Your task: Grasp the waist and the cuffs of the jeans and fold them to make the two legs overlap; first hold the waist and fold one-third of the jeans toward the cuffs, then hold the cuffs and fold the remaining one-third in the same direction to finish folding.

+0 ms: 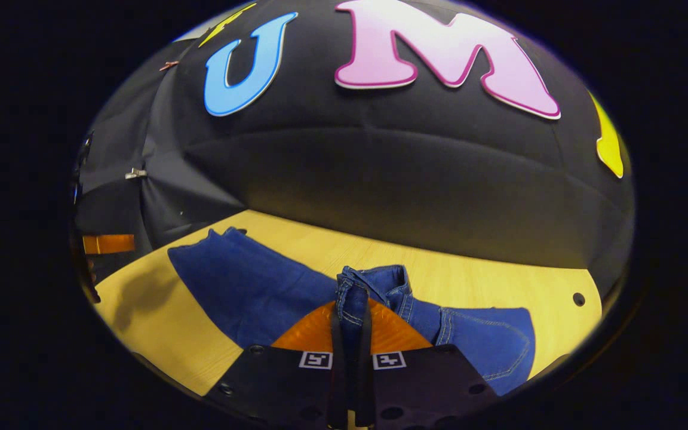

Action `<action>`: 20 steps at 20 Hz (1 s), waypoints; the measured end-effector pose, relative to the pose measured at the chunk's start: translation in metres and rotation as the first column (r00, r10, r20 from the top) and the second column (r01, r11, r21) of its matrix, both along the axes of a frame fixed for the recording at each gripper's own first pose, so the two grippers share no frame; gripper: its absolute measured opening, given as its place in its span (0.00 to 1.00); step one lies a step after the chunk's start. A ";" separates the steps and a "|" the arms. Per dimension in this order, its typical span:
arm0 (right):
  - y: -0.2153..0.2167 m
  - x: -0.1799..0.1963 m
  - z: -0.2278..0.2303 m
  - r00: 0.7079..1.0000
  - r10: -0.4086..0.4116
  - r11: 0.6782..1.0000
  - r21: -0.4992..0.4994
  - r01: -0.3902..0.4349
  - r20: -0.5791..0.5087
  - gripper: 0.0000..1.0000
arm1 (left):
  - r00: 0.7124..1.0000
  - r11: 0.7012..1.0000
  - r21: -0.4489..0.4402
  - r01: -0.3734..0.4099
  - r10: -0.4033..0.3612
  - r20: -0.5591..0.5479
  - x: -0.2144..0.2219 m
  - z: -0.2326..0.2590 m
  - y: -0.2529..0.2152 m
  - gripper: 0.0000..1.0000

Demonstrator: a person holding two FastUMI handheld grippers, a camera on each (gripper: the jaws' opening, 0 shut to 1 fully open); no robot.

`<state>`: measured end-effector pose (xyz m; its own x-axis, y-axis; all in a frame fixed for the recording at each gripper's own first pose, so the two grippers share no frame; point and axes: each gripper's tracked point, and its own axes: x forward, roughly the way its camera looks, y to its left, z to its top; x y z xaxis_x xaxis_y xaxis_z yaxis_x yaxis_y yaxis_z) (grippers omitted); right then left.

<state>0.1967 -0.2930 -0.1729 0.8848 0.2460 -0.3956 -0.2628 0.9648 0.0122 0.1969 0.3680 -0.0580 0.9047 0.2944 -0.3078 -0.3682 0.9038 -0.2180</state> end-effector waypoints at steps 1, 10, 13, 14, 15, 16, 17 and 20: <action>0.002 -0.001 -0.005 1.000 0.005 1.000 -0.007 -0.005 -0.006 0.11 | 1.000 1.000 0.001 -0.002 0.002 -0.003 0.003 -0.004 0.006 0.97; 0.061 -0.038 -0.036 0.986 0.109 0.988 0.119 -0.094 -0.125 0.84 | 0.999 0.995 -0.091 -0.037 0.038 0.006 0.061 -0.034 0.059 0.97; 0.055 -0.049 -0.025 0.989 0.090 0.989 0.130 -0.075 -0.118 0.99 | 0.997 0.991 -0.117 -0.060 0.053 -0.061 0.085 -0.065 0.077 0.97; 0.050 -0.054 -0.019 0.990 0.081 0.987 0.145 -0.065 -0.113 1.00 | 0.995 0.992 -0.113 -0.061 0.052 -0.080 0.091 -0.072 0.080 0.97; 0.043 -0.058 -0.016 0.991 0.072 0.986 0.157 -0.054 -0.111 0.99 | 0.994 0.993 -0.099 -0.066 0.057 -0.094 0.097 -0.076 0.084 0.97; 0.034 -0.064 -0.012 0.992 0.061 0.986 0.160 -0.043 -0.110 0.99 | 0.994 0.995 -0.086 -0.054 0.046 -0.095 0.103 -0.077 0.086 0.97; 0.026 -0.068 -0.009 0.993 0.048 0.987 0.158 -0.031 -0.107 0.99 | 0.995 0.997 -0.072 -0.035 0.028 -0.093 0.110 -0.075 0.088 0.97; 0.001 -0.073 -0.002 0.996 0.009 0.988 0.152 0.006 -0.093 0.99 | 0.988 0.998 0.001 0.060 -0.059 -0.142 0.128 -0.079 0.080 0.96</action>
<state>0.1233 -0.2917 -0.1754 0.8453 0.3111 -0.4344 -0.2551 0.9494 0.1834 0.3254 0.4481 -0.1369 0.8682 0.2432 -0.4325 -0.3403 0.9262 -0.1624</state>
